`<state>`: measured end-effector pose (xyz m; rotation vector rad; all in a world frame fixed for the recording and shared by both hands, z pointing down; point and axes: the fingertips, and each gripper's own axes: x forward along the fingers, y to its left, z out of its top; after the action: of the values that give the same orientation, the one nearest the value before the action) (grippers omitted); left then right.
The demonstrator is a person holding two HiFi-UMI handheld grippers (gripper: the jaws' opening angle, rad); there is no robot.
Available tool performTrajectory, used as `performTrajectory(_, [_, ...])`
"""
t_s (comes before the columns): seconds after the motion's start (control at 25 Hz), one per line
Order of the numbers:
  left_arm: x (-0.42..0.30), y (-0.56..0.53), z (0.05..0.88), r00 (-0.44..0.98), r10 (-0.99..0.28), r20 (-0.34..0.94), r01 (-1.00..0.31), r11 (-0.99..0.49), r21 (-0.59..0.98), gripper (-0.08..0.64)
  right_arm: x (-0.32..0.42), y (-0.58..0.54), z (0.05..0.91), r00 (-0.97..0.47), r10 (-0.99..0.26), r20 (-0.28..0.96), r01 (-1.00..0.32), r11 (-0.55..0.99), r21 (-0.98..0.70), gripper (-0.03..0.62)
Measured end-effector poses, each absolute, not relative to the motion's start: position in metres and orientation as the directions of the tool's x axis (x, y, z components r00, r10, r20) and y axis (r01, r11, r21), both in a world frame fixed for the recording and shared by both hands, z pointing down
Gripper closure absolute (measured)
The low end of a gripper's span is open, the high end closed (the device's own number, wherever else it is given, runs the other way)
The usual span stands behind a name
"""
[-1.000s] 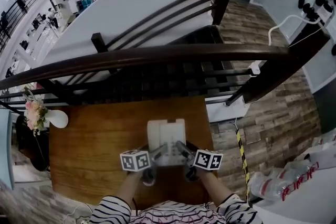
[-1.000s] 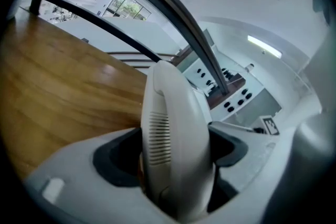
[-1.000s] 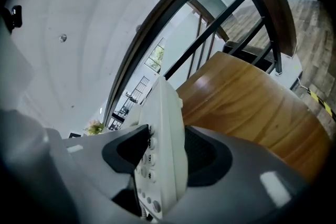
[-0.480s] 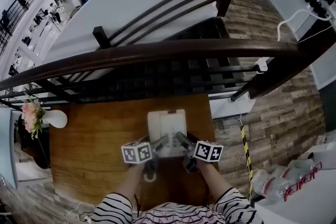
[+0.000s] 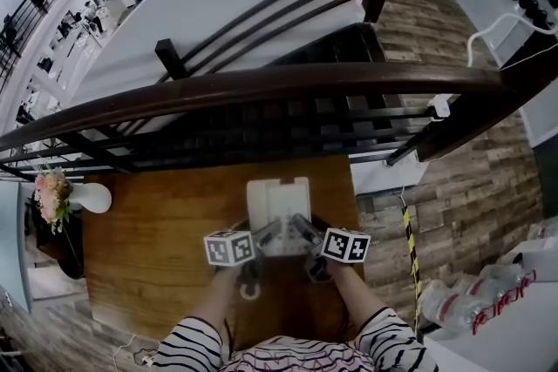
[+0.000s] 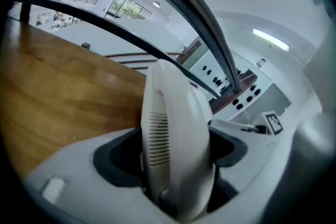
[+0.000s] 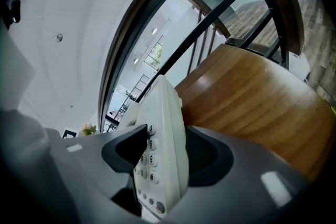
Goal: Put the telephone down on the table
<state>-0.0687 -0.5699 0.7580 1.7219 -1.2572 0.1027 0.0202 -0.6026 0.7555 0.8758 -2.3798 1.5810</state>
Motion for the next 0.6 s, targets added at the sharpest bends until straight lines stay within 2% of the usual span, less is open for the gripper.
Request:
performTrajectory(0.48, [-0.0663,-0.5706,0.7573,0.468,-0.701,0.539,-0.783,-0.046,0.62,0.17,0.023,-0.6054,0.755,-0.802,-0.379,0.462,-0.575,0.278,-0.77,0.367])
performTrajectory(0.52, [-0.0662,-0.5703,0.7562,0.463,-0.707,0.535,-0.786,-0.047,0.617,0.167,0.0242,-0.6054,0.7533,-0.797,-0.389,0.462,-0.582,0.293,-0.758,0.344])
performTrajectory(0.6, [-0.0681,-0.5695,0.7542,0.449,-0.721,0.528,-0.79,-0.045,0.611,0.164,0.026,-0.6044,0.7513,-0.791,-0.399,0.464,-0.592,0.311,-0.743,0.339])
